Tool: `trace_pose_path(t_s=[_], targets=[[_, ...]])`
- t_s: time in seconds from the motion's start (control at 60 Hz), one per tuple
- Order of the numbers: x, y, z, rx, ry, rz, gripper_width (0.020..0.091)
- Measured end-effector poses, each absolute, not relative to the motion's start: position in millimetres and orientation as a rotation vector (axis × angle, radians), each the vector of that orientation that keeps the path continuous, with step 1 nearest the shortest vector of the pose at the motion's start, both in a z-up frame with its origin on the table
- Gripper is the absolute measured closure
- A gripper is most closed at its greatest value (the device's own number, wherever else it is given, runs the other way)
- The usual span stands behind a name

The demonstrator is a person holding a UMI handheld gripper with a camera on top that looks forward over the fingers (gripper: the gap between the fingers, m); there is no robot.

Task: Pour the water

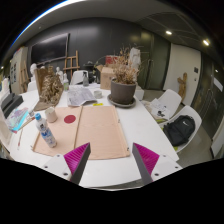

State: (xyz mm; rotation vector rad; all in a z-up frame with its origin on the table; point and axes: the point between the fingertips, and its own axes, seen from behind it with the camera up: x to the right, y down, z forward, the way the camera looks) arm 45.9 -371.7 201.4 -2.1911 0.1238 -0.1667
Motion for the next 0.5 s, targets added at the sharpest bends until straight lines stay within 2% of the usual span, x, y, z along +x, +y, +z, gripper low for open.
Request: trace_pose_path(t_s=[0.15,0.5], targets=[[11,-367,192,-2.202,0.058,-0.118,0.0245],[-167,-345,140,-2.162,-0.132,0.052,0.0246]])
